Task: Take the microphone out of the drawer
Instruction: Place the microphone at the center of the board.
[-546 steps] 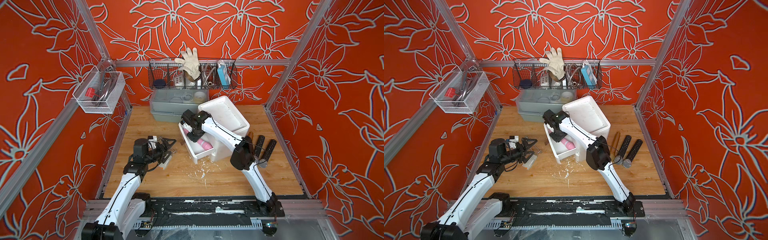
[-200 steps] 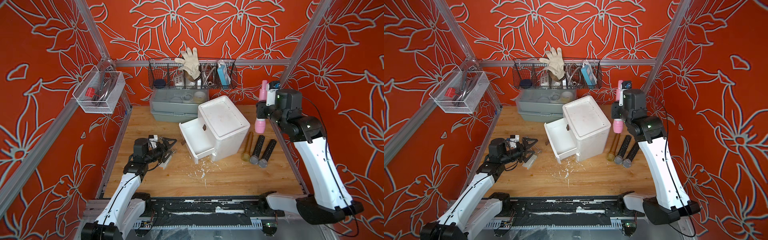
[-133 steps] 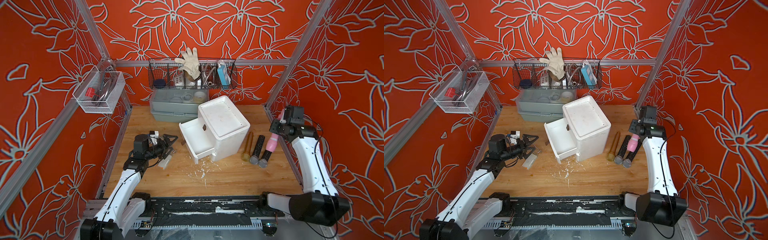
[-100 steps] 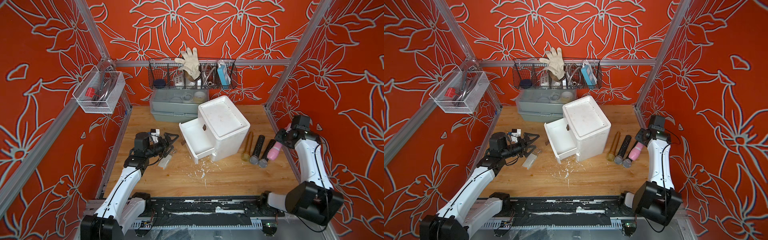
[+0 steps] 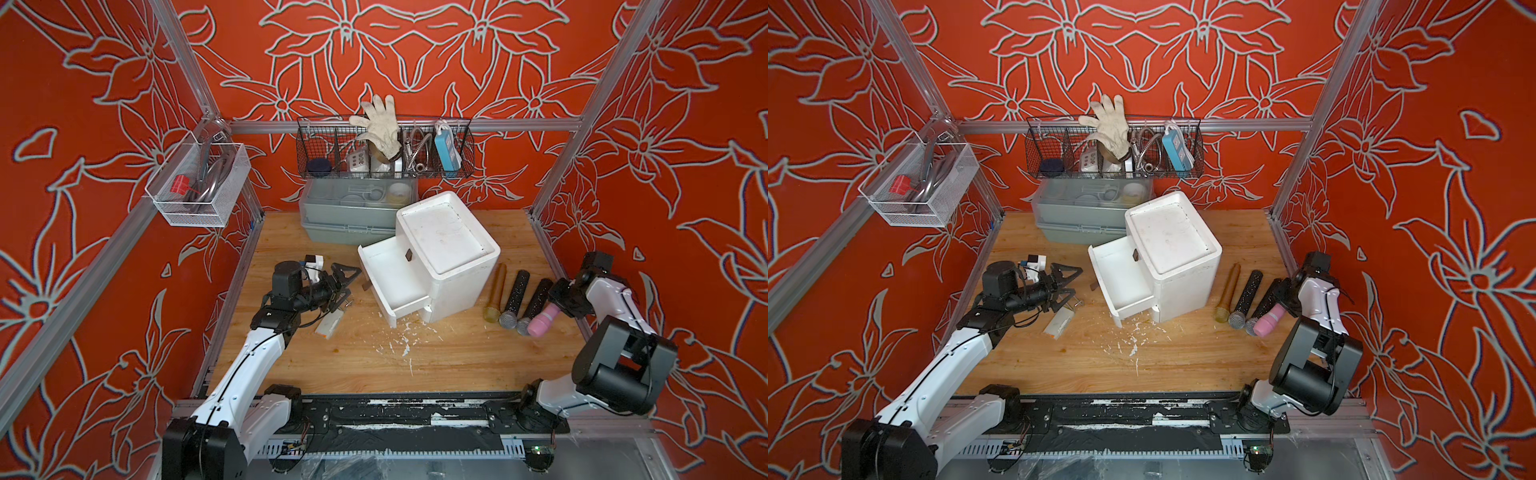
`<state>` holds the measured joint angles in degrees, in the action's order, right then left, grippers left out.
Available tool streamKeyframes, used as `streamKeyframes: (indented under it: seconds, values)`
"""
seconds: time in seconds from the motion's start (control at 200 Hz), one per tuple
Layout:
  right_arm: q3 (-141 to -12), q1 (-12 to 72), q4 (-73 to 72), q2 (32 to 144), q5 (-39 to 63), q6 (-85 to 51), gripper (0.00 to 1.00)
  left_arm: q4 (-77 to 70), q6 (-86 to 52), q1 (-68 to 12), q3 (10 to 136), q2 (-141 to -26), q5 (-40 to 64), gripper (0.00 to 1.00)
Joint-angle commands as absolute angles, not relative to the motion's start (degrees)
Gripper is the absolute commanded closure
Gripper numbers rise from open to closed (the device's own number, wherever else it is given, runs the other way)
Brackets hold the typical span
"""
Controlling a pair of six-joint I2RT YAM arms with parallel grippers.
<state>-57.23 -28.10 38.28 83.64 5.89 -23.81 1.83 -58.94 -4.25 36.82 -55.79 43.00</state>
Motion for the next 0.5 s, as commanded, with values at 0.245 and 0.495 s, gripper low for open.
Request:
streamKeyframes:
  seconds: [0.245, 0.495]
  values:
    - [-51.36, -28.4, 35.76, 90.5, 1.81, -21.85, 0.97, -0.39, -58.62, -4.75, 37.27, -55.11, 44.3, 0.0]
    - [-51.5, -28.42, 34.88, 92.66, 3.91, -22.07, 0.79, -0.16, -58.67, -4.75, 36.74, -54.67, 44.21, 0.0]
